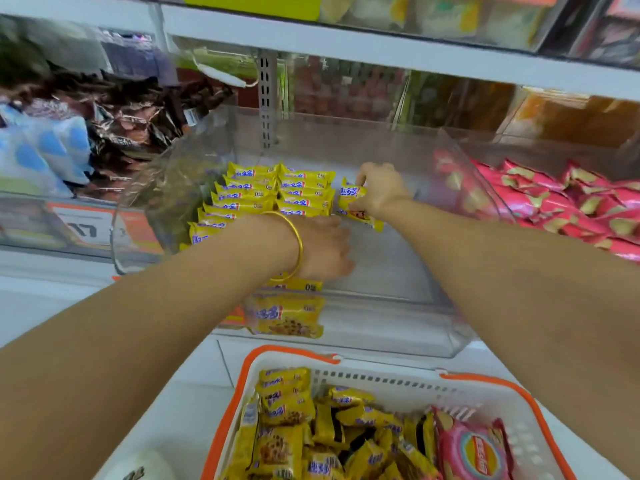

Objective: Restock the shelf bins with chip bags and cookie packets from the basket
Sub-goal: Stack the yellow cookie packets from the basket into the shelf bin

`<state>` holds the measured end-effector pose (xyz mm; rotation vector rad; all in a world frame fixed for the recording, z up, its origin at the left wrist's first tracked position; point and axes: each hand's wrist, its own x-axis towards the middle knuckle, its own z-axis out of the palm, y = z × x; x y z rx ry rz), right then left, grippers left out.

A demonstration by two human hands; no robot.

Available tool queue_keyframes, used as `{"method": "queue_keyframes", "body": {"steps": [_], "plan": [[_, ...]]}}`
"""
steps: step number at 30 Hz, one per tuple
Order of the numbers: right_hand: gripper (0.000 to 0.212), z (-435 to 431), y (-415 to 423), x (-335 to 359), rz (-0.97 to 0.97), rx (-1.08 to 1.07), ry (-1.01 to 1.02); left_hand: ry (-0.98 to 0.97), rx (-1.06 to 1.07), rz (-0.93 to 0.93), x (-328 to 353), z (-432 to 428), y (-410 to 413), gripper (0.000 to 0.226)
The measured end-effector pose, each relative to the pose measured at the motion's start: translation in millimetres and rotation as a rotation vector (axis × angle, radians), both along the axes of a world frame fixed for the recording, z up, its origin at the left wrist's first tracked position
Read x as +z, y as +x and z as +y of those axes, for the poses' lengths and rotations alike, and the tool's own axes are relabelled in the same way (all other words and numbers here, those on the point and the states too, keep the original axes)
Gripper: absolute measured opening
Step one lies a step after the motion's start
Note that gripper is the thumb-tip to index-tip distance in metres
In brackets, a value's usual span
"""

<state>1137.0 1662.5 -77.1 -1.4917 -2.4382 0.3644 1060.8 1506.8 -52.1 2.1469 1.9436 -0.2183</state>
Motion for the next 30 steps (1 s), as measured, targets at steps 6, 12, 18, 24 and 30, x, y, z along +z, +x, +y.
{"method": "queue_keyframes", "body": {"steps": [6,12,18,24,30], "plan": [[0.037,5,-2,-11,-0.183,0.019,0.384,0.029,-0.091,0.227,-4,0,-15,0.054],[0.040,4,-12,-13,-0.196,0.113,0.434,0.012,-0.110,0.299,-7,0,-21,0.072],[0.042,0,-9,-4,-0.175,0.123,0.360,0.133,-0.131,-0.032,3,-10,-18,0.050],[0.044,-30,9,31,-0.053,0.063,0.249,0.568,-0.048,-0.402,31,-76,-13,0.051],[0.025,-159,66,69,0.571,0.337,0.173,0.525,0.068,-0.795,3,-164,14,0.024]]}}
